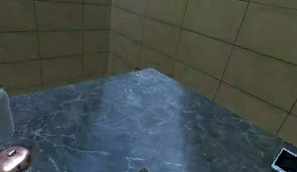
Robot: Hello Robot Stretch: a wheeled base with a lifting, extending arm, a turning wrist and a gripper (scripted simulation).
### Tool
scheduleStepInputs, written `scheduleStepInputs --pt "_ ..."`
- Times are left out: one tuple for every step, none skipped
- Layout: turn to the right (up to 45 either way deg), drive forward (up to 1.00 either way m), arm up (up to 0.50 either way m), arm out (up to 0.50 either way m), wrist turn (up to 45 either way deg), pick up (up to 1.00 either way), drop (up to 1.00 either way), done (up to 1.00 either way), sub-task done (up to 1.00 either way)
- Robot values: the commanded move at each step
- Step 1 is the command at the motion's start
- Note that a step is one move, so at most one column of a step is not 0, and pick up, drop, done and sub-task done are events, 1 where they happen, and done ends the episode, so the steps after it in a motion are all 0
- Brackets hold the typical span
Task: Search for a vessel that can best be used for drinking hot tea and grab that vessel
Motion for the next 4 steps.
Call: scheduleStepInputs --pt "0.0 0.00 0.00 0.00 45.0 0.00 0.00 0.00 0.00" --pt "0.0 0.00 0.00 0.00 45.0 0.00 0.00 0.00 0.00" --pt "0.0 0.00 0.00 0.00 45.0 0.00 0.00 0.00 0.00" --pt "0.0 0.00 0.00 0.00 24.0 0.00 0.00 0.00 0.00"
